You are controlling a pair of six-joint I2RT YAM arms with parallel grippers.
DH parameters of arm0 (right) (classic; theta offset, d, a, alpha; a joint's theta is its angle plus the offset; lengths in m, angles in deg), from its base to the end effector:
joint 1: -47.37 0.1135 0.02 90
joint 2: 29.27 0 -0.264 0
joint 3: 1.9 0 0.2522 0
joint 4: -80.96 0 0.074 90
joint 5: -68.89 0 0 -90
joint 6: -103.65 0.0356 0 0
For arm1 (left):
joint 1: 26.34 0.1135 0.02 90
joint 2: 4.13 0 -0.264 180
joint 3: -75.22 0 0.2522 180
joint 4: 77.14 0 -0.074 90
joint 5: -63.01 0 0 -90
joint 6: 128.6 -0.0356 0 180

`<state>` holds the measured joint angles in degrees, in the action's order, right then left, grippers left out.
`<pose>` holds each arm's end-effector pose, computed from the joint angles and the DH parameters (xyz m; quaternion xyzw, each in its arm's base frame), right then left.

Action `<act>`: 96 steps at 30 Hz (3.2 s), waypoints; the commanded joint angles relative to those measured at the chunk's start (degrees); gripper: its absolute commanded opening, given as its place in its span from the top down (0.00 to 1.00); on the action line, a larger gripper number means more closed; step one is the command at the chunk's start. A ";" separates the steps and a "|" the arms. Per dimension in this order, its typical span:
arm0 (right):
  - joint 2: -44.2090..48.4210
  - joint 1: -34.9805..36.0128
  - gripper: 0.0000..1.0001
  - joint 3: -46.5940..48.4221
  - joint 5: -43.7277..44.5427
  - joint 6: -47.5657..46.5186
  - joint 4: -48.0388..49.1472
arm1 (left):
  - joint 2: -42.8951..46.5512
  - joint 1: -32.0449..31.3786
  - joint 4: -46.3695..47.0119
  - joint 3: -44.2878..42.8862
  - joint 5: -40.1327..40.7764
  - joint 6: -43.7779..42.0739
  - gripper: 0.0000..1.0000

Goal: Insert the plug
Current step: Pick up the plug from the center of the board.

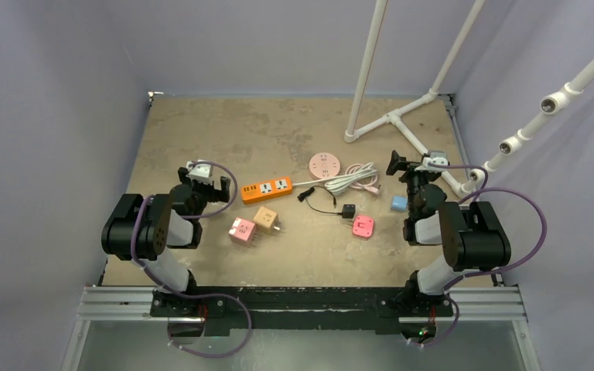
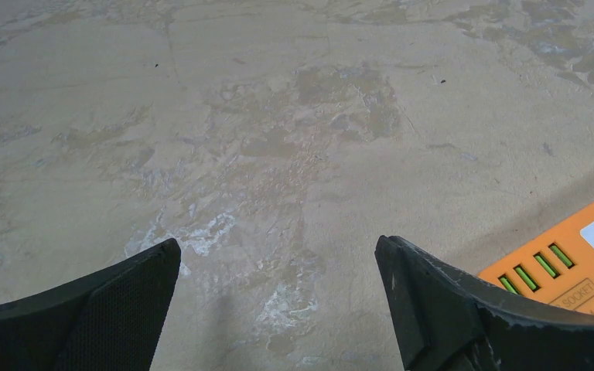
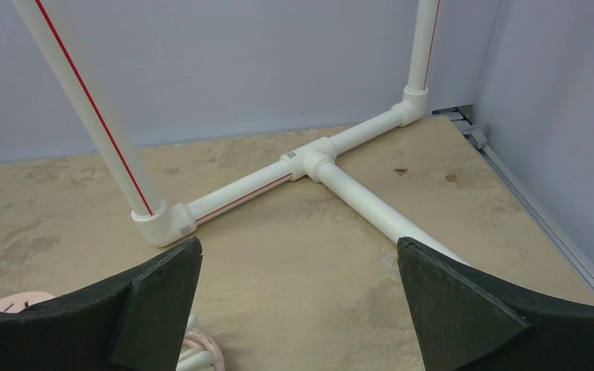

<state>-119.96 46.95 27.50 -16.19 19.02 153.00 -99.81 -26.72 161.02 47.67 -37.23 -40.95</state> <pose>0.2518 -0.0049 0.1767 0.0652 0.6347 0.0059 0.7700 0.2474 -0.0080 0.1233 0.0755 0.7612 -0.0573 0.6415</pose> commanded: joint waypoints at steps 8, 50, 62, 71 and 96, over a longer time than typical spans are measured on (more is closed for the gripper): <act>0.65 -0.23 0.01 1.50 0.17 0.21 2.71 | 0.33 0.29 2.73 -1.07 -0.92 0.84 0.01; 4.57 58.51 0.01 40.63 25.20 26.07 -84.65 | 39.00 6.23 -121.24 -30.99 -33.31 -52.15 0.01; 1.81 58.89 0.01 40.81 16.16 22.13 -83.04 | 37.26 -4.60 -120.02 -26.63 -32.26 -61.50 0.01; 3.23 58.88 0.01 39.47 11.29 21.68 -83.50 | 34.89 -8.32 -116.42 -24.74 -29.16 -71.80 0.01; 13.31 56.35 0.01 36.25 6.16 21.80 -87.38 | 27.05 -18.33 -118.99 -23.38 -25.20 -89.27 0.60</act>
<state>-109.17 104.52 64.75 -8.82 41.05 66.12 -73.01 -44.42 46.12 25.58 -61.27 -126.19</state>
